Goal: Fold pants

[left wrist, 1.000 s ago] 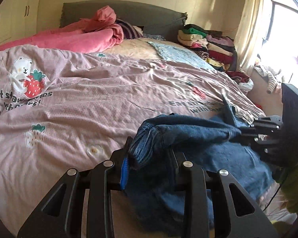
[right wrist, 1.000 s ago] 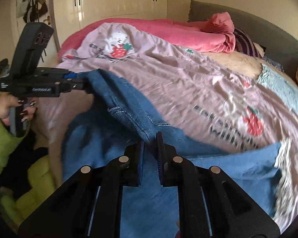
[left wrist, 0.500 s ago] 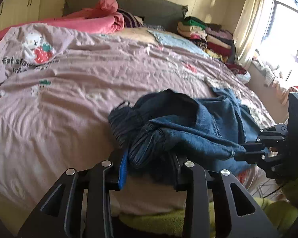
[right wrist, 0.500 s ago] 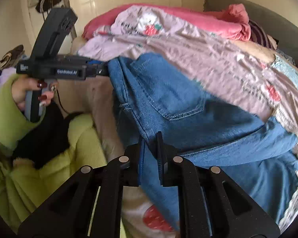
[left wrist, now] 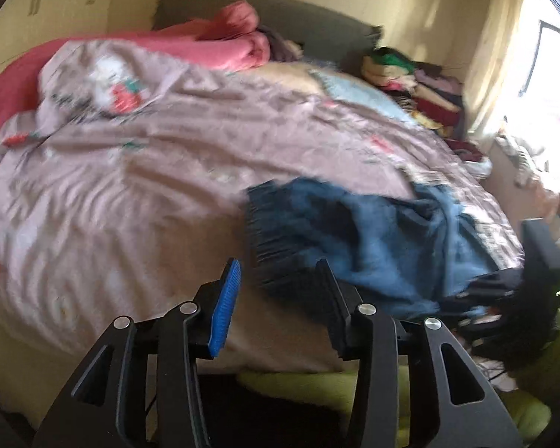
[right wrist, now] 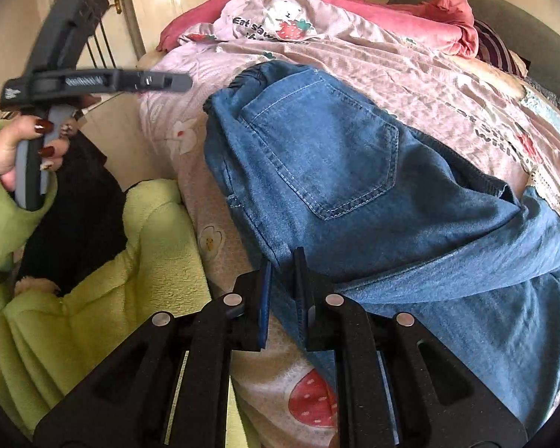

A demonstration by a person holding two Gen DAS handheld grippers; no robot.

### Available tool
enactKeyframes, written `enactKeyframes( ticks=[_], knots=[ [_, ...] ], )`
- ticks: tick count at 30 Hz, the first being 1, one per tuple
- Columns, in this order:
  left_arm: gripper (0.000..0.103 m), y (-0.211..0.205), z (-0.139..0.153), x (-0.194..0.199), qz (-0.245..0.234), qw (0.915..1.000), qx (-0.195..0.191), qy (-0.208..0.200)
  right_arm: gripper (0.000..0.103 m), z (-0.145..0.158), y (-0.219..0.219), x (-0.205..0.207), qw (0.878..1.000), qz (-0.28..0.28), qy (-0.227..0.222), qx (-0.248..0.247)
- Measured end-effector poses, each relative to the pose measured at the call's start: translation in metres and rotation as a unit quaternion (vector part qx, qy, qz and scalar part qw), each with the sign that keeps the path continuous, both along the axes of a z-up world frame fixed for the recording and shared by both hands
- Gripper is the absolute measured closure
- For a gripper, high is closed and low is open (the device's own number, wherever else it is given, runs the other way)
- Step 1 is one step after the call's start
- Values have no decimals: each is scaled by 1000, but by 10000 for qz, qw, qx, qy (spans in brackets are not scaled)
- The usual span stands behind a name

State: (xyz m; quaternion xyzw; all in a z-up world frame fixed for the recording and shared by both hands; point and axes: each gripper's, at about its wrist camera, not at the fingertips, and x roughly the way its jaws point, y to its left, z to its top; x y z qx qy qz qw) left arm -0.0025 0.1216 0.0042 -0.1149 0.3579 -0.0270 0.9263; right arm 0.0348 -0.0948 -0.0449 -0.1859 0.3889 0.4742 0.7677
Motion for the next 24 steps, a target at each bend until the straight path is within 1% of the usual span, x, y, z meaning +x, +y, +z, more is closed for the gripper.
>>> enactKeyframes(
  ticks=[2, 4, 5, 7, 8, 9, 11, 13, 14, 16, 18, 20, 21, 22, 23, 24],
  knots=[
    [64, -17, 1, 11, -266, 9996, -20, -29, 96, -2, 0, 0, 10000, -24, 68, 31],
    [64, -38, -7, 29, -573, 9983, 70, 92, 95, -3, 0, -2, 9999, -23, 101, 36],
    [64, -45, -17, 39, -622, 9975, 212, 253, 94, -3, -2, -2, 9999, -21, 104, 46],
    [64, -54, -39, 52, -635, 9949, 579, 526, 88, 1, -7, -4, 9997, 38, 208, 119],
    [64, -55, -47, 55, -634, 9944, 614, 582, 86, 3, -9, -5, 9996, 51, 240, 158],
    [64, -53, -54, 55, -632, 9951, 518, 552, 85, 8, -14, -7, 9995, 50, 230, 221],
    [64, -52, -55, 51, -645, 9955, 520, 455, 83, 17, -22, -5, 9992, -84, 157, 366],
    [64, -51, -55, 49, -672, 9952, 551, 440, 76, 24, -30, 3, 9977, -432, 74, 512],
    [64, -50, -55, 48, -669, 9955, 517, 434, 71, 27, -32, 10, 9962, -631, 70, 604],
    [64, -49, -56, 46, -666, 9957, 491, 415, 69, 28, -30, 19, 9945, -813, 96, 653],
    [63, -50, -56, 46, -672, 9957, 501, 396, 65, 22, -24, 26, 9939, -942, 132, 558],
    [63, -51, -57, 45, -691, 9956, 505, 377, 62, 11, -18, 32, 9941, -1003, 236, 343],
    [63, -50, -57, 44, -703, 9956, 501, 365, 59, 0, -13, 35, 9940, -1031, 339, 120],
    [63, -51, -57, 43, -712, 9957, 483, 354, 59, -10, -10, 37, 9930, -1103, 409, -87],
    [63, -50, -57, 44, -726, 9957, 461, 352, 59, -18, -8, 36, 9923, -1144, 439, -177],
    [63, -51, -57, 43, -741, 9956, 452, 346, 59, -19, -7, 36, 9923, -1154, 409, -165]
  ],
)
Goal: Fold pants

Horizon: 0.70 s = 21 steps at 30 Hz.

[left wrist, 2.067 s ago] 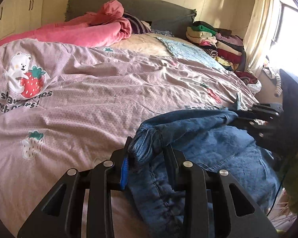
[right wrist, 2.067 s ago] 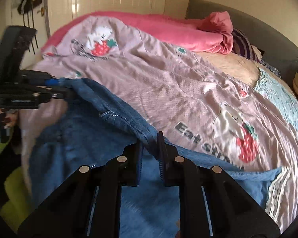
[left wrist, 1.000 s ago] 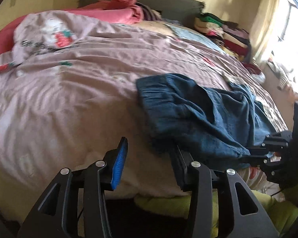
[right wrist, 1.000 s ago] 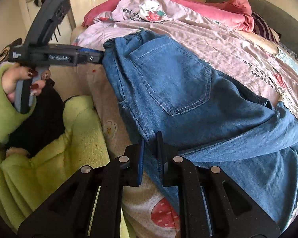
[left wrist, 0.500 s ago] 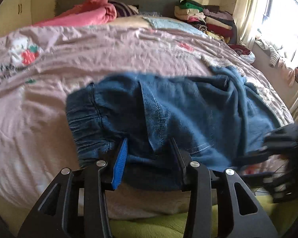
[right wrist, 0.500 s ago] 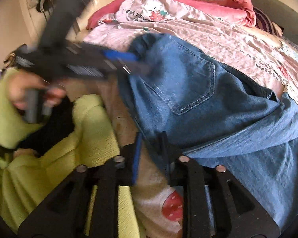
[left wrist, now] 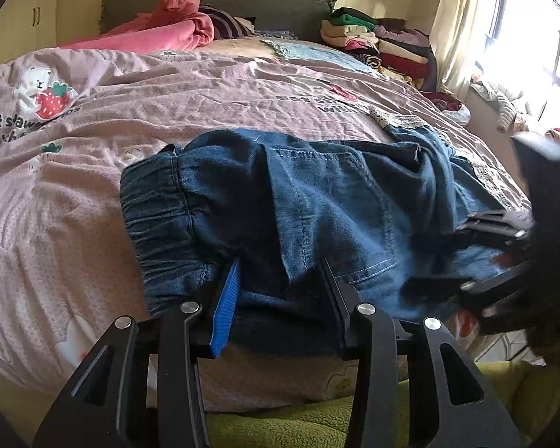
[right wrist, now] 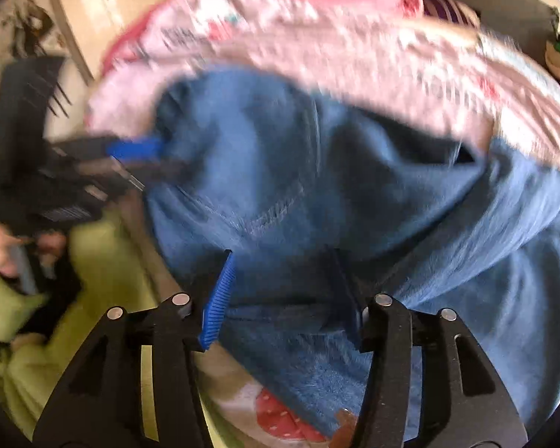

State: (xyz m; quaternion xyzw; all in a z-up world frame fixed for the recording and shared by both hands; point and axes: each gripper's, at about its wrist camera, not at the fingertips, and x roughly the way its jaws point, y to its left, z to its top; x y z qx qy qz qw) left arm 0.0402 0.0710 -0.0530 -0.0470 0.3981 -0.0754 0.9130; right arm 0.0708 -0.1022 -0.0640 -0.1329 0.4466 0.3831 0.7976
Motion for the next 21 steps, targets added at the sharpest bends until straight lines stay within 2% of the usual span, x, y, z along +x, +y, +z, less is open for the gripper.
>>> enactKeyframes(
  ticks=[4, 8, 11, 18, 21],
  knots=[
    [63, -1, 0, -2, -7, 10000, 38, -44, 57, 7, -1, 0, 10000, 6, 27, 51],
    [62, 1, 4, -5, 21, 10000, -57, -64, 56, 24, -14, 4, 9993, -146, -37, 330],
    [52, 0, 13, -10, 17, 9998, -172, -78, 50, 40, -32, 10, 9979, -417, -181, 465],
    [48, -9, 40, -24, -36, 9991, -293, -288, 38, 65, -83, 35, 9891, -1224, -591, 563],
    [35, -19, 45, -25, -171, 9990, -277, -321, 34, 72, -103, 44, 9838, -1520, -728, 605]
  ],
)
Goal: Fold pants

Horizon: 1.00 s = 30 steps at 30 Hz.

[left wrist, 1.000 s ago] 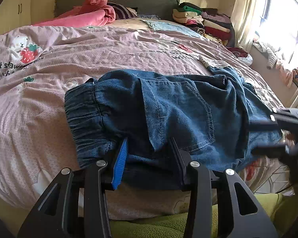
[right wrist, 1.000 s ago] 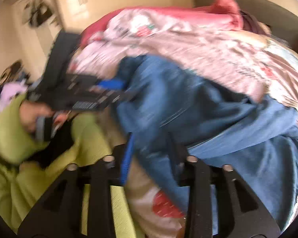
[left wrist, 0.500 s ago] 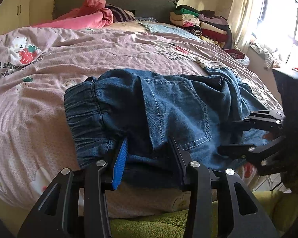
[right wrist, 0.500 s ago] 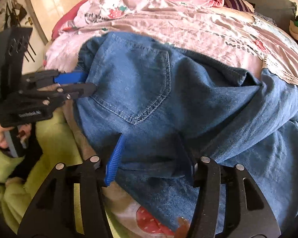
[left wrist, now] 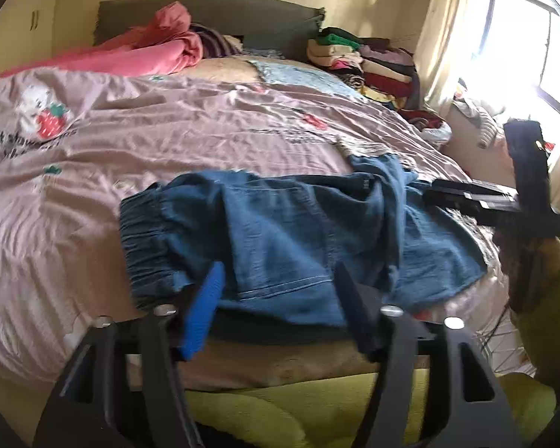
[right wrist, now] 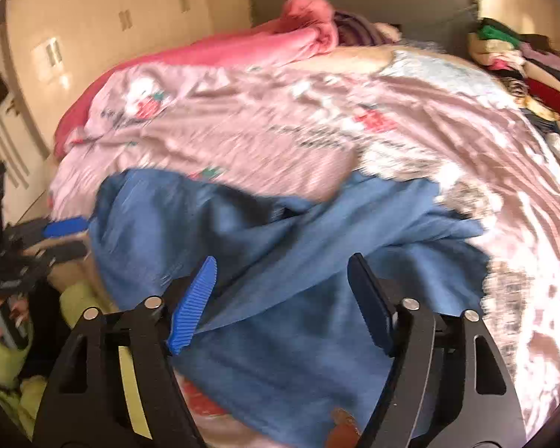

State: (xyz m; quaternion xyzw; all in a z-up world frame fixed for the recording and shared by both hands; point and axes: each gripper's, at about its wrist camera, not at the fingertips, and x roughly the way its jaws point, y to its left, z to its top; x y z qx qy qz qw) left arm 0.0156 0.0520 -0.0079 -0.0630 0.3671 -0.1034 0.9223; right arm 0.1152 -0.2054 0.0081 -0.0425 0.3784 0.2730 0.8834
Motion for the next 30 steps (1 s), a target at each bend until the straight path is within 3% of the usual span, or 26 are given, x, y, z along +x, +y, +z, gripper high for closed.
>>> enactKeyframes(
  ticks=[8, 16, 21, 24, 27, 29, 30],
  knots=[
    [34, -48, -5, 15, -716, 9971, -151, 229, 25, 9, -10, 40, 9992, -315, -191, -136],
    [34, -101, -21, 45, -1493, 9865, -267, 615, 25, 4, 10, 94, 9989, -334, 8, -342],
    [37, -123, -31, 69, -1715, 9815, -328, 789, 24, -5, 24, 127, 9978, -329, 224, -527],
    [49, -131, -41, 86, -1722, 9796, -484, 912, 24, -12, 36, 145, 9955, -354, 206, -853],
    [73, -139, -50, 98, -1716, 9801, -383, 924, 24, -22, 45, 162, 9938, -356, 321, -1007],
    [95, -140, -51, 100, -1735, 9806, -292, 868, 24, -31, 49, 175, 9913, -494, 444, -1139],
    [95, -140, -51, 99, -1774, 9804, -265, 815, 24, -33, 52, 180, 9905, -509, 487, -1178]
  ],
)
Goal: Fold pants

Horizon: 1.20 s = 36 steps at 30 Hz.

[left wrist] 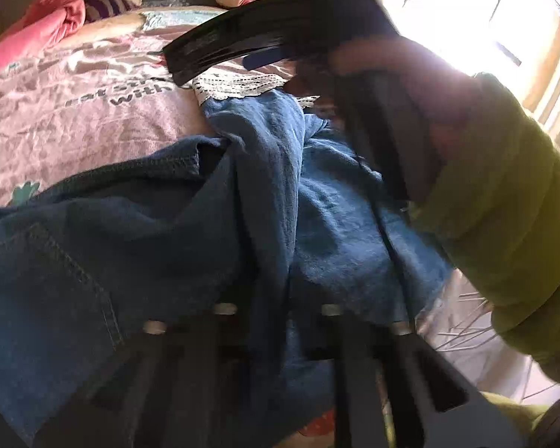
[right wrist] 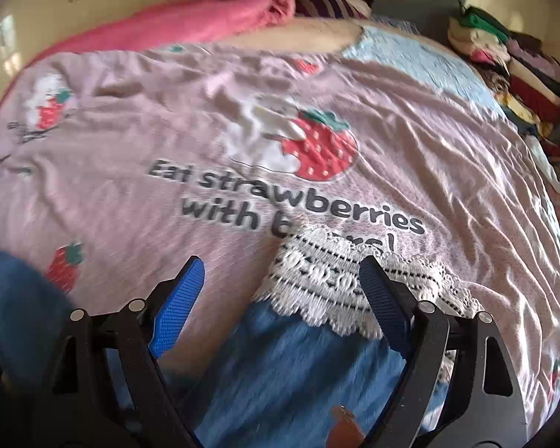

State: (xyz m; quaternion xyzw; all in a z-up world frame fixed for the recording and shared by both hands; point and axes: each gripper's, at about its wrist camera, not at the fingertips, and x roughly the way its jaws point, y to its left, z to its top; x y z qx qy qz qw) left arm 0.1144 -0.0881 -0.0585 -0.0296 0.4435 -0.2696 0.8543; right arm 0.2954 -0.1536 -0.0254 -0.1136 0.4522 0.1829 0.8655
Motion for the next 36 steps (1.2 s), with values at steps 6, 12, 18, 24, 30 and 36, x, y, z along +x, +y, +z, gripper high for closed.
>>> enactKeyframes(
  ticks=[6, 12, 18, 24, 30, 36],
  knots=[
    [95, 0, -5, -11, -185, 9996, 29, -209, 25, -20, 10, 26, 9991, -311, 222, -156],
    [95, 0, -5, -21, -283, 9991, 48, -304, 82, -29, 5, 33, 9990, -289, 245, -221],
    [94, 5, -5, -22, -239, 9992, -1, -315, 97, 0, -38, 13, 9983, -462, 40, 348],
    [65, 8, -4, -25, -111, 9991, 55, -418, 97, 34, -107, -35, 9937, -799, -240, 749],
    [68, 6, -2, -30, -36, 9983, 184, -559, 97, 48, -169, -85, 9867, -1236, -375, 992],
    [99, 9, 13, -39, -63, 9948, 443, -914, 97, 52, -213, -132, 9798, -1467, -203, 1344]
  ],
)
